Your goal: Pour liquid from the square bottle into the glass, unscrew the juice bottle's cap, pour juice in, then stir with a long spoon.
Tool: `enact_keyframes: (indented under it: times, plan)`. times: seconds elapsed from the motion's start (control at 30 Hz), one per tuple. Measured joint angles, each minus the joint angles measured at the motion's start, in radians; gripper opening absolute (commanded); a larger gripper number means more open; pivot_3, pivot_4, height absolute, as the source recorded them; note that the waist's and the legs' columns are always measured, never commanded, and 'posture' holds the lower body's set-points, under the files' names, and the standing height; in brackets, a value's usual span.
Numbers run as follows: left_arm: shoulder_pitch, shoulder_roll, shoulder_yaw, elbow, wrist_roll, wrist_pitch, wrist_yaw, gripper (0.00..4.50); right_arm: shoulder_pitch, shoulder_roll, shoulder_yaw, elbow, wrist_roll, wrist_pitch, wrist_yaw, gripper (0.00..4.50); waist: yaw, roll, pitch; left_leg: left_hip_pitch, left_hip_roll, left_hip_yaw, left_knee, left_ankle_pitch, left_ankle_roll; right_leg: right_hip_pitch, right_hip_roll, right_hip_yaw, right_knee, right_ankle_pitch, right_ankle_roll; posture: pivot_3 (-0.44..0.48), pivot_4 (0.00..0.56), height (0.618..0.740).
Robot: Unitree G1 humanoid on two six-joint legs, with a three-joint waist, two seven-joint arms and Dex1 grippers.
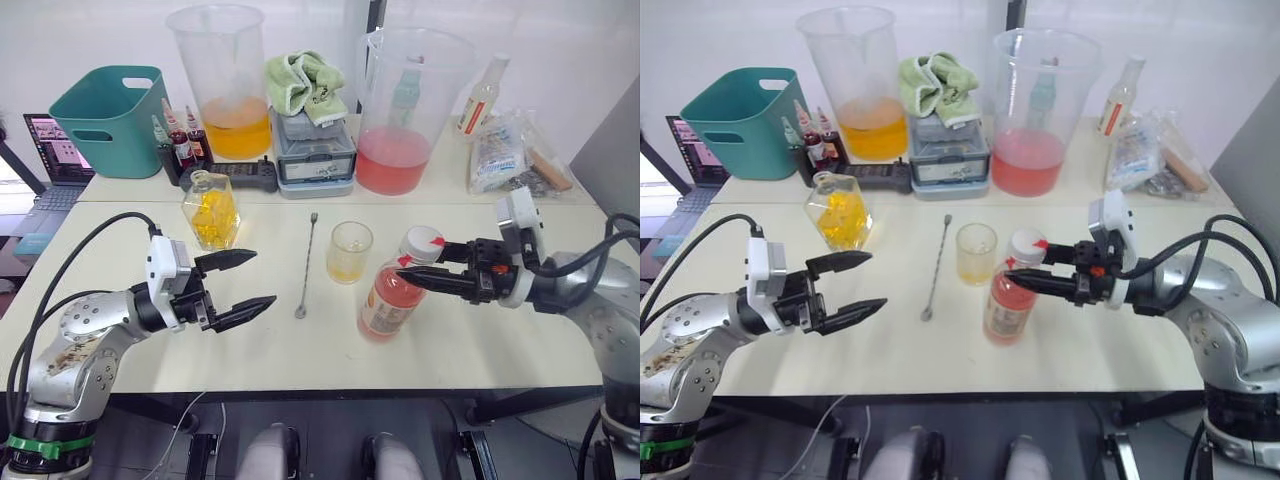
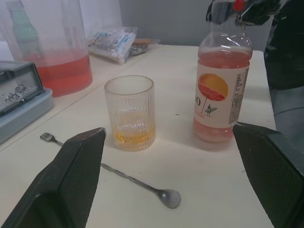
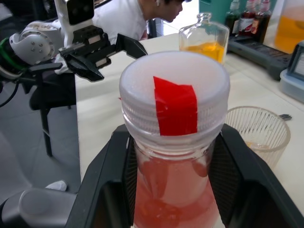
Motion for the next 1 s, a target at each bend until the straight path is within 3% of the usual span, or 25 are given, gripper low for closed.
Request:
enact_keyframes:
  times: [0.17, 0.4, 0.83, 0.9, 1.0]
  plan:
    - [-0.026, -0.018, -0.023, 0.02, 0.014, -0.019, -0.013, 4.5, 0.08, 0.065, -0.019, -0.128, 0.053, 0.044, -0.206, 1.53, 0.004, 0.0, 0.0, 0.0, 0.0, 0.0, 0.0, 0.0, 0.0, 0.0, 0.0, 0.0, 0.0, 0.0, 0.0, 0.0, 0.15, 0.736]
    - [-0.035, -0.025, -0.037, 0.023, 0.02, -0.02, -0.021, 4.5, 0.154, 0.076, -0.028, -0.195, 0.08, 0.053, -0.345, 1.53, 0.005, 0.0, 0.0, 0.0, 0.0, 0.0, 0.0, 0.0, 0.001, 0.0, 0.0, 0.0, 0.0, 0.0, 0.0, 0.0, 0.15, 0.736]
    - [-0.037, -0.025, -0.037, 0.023, 0.02, -0.02, -0.019, 4.5, 0.192, 0.077, 0.001, -0.242, 0.057, 0.015, -0.414, 1.53, 0.005, 0.0, 0.0, 0.0, 0.0, 0.0, 0.0, 0.0, 0.001, 0.0, 0.0, 0.0, 0.0, 0.0, 0.0, 0.0, 0.15, 0.736]
    - [-0.036, -0.025, -0.037, 0.023, 0.02, -0.02, -0.018, 4.5, 0.198, 0.077, 0.004, -0.245, 0.051, 0.005, -0.418, 2.56, 0.005, 0.0, 0.0, 0.0, 0.0, 0.0, 0.0, 0.0, 0.001, 0.0, 0.0, 0.0, 0.0, 0.0, 0.0, 0.0, 0.15, 0.736]
    - [-0.033, -0.025, -0.037, 0.022, 0.021, -0.02, -0.017, 4.5, 0.216, 0.077, 0.016, -0.244, 0.043, -0.001, -0.428, 3.57, 0.006, 0.0, 0.0, 0.0, 0.0, 0.0, 0.0, 0.0, 0.001, 0.0, 0.001, 0.0, 0.0, 0.0, 0.0, 0.0, 0.15, 0.736]
